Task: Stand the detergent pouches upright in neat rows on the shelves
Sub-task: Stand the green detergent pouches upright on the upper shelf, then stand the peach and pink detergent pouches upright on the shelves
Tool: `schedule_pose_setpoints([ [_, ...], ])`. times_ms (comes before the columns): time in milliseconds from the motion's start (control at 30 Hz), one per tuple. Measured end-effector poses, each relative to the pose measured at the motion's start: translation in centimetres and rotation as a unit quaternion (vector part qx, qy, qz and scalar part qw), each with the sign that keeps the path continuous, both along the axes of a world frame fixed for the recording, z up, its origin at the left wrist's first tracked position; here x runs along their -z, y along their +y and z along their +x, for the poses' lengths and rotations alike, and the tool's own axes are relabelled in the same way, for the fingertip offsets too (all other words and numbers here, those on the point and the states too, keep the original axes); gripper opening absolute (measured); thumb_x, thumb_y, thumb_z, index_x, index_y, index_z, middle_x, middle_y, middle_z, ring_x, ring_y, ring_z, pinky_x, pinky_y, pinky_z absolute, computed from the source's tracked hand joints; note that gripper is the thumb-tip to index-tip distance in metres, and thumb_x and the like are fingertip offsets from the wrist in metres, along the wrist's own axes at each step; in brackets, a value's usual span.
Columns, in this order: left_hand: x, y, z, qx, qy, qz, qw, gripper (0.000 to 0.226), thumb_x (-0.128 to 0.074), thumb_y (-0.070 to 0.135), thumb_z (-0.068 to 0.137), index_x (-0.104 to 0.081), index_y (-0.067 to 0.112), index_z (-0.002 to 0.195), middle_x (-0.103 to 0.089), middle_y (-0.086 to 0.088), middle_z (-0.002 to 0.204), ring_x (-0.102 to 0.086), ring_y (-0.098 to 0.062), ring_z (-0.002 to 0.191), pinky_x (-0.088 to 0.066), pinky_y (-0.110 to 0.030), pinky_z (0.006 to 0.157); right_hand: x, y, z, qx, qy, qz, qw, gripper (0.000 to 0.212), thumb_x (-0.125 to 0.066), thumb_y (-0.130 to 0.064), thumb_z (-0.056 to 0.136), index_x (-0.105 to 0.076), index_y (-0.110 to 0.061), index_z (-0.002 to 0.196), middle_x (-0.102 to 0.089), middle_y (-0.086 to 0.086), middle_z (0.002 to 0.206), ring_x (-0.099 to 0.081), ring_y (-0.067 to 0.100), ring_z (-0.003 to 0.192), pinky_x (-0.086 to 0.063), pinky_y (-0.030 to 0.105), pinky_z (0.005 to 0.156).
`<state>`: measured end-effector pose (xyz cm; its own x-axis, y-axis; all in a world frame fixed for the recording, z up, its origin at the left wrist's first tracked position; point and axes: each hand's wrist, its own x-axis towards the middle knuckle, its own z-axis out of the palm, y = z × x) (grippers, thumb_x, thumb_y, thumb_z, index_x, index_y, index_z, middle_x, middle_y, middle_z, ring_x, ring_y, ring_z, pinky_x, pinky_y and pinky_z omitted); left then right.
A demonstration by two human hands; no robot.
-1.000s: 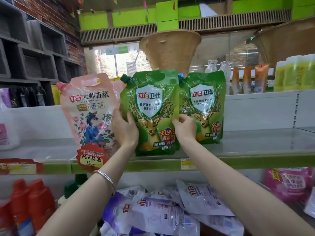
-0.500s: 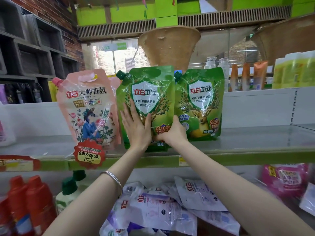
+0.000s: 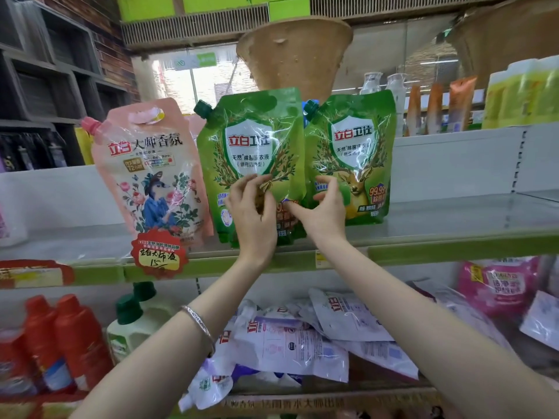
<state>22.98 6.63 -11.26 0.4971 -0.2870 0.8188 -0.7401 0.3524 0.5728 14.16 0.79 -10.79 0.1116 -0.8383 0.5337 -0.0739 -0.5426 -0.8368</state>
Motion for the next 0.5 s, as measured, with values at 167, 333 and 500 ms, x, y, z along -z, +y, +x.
schedule_pose_setpoints([
  [167,0.8,0.1,-2.1,0.109,0.008,0.031,0.994,0.018,-0.049,0.007,0.093,-0.062,0.013,0.104,-0.062,0.005,0.094,-0.057,-0.001,0.086,-0.049,-0.019,0.079,0.8,0.6,-2.3,-0.025,-0.058,-0.055,0.997,0.02,-0.07,-0.018,0.081,-0.053,-0.014,0.091,-0.055,-0.003,0.071,-0.051,0.008,0.063,-0.047,0.022,0.061],
  [333,3.5,0.2,-4.6,0.175,0.043,0.043,0.983,0.015,-0.048,0.006,0.094,-0.06,0.014,0.098,-0.063,0.001,0.083,-0.06,-0.011,0.076,-0.053,-0.03,0.07,3.2,1.5,-4.1,-0.048,-0.051,-0.118,0.991,0.012,-0.067,-0.016,0.084,-0.055,-0.017,0.083,-0.06,-0.004,0.066,-0.059,0.012,0.062,-0.055,0.032,0.06],
  [500,7.8,1.3,-4.9,0.178,0.02,0.036,0.983,0.022,-0.046,0.007,0.09,-0.056,0.027,0.088,-0.058,0.013,0.075,-0.056,-0.006,0.067,-0.048,-0.026,0.061,7.3,2.6,-5.1,-0.028,0.021,-0.264,0.964,0.009,-0.063,-0.014,0.086,-0.057,-0.008,0.082,-0.06,-0.001,0.064,-0.056,0.01,0.056,-0.051,0.026,0.054],
])
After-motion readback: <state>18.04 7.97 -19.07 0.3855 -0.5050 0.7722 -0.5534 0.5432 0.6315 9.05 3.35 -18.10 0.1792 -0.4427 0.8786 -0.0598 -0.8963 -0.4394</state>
